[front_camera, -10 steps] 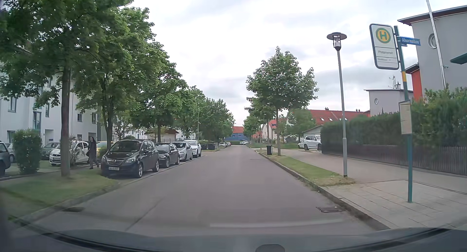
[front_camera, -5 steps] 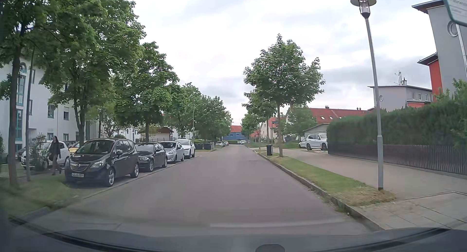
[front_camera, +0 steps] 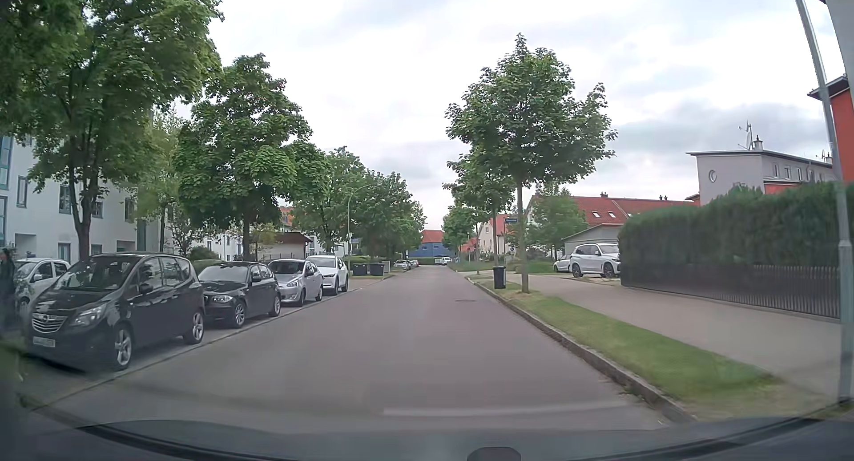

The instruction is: Follow the waypoints while adhering to traffic rules and regulations

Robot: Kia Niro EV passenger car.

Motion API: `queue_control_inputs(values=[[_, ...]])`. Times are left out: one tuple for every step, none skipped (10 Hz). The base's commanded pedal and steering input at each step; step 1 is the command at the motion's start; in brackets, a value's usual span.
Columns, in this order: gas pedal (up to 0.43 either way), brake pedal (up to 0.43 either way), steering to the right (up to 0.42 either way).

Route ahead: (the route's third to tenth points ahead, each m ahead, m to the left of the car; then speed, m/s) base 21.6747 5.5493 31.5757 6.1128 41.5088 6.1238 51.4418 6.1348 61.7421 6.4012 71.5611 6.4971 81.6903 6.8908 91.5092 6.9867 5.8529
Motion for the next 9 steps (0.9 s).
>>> queue_control_inputs(values=[[0.169, 0.000, -0.013], [0.169, 0.000, -0.013], [0.169, 0.000, -0.014], [0.169, 0.000, -0.014], [0.169, 0.000, -0.014], [0.169, 0.000, -0.014], [0.169, 0.000, -0.014], [0.169, 0.000, -0.014], [0.169, 0.000, -0.014]])
